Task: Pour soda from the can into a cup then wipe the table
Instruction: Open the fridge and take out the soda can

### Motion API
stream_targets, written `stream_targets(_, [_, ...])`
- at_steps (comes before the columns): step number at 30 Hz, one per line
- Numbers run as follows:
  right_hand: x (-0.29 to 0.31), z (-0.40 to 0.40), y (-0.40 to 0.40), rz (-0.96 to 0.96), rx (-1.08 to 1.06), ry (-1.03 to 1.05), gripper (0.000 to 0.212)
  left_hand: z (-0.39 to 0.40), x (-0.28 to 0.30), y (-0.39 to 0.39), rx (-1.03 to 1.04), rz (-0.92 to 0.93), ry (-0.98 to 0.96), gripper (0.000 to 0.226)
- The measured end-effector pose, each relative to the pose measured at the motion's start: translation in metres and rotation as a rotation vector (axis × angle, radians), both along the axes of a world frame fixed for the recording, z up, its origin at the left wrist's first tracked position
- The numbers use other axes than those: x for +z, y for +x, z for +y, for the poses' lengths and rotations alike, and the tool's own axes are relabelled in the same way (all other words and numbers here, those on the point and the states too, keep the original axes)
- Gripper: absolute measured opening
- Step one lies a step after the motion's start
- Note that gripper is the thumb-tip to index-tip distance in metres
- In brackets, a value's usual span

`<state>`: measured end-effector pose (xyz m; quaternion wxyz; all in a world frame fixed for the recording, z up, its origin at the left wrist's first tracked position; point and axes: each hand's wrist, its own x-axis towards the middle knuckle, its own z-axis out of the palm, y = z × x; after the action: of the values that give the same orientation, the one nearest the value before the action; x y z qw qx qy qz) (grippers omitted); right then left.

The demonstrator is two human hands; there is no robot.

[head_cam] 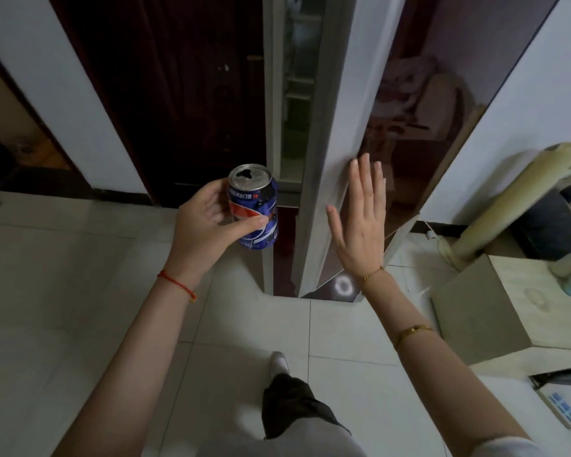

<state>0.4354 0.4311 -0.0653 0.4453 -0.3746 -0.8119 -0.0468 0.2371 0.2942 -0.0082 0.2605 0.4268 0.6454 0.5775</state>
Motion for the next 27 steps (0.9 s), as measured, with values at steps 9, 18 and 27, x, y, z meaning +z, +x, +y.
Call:
stream_targets(9, [0.008, 0.065, -0.066, 0.036, 0.103, -0.009, 0.058, 0.050, 0.017, -0.049, 0.013, 0.006, 0.008, 0.063])
stream_targets(18, [0.010, 0.122, -0.125, 0.032, 0.159, -0.038, 0.057, 0.099, 0.011, -0.099, 0.061, 0.030, 0.032, 0.064])
stream_targets(27, [0.025, 0.175, -0.158, -0.025, 0.112, -0.082, 0.061, 0.146, 0.014, -0.125, 0.021, 0.017, 0.030, 0.063])
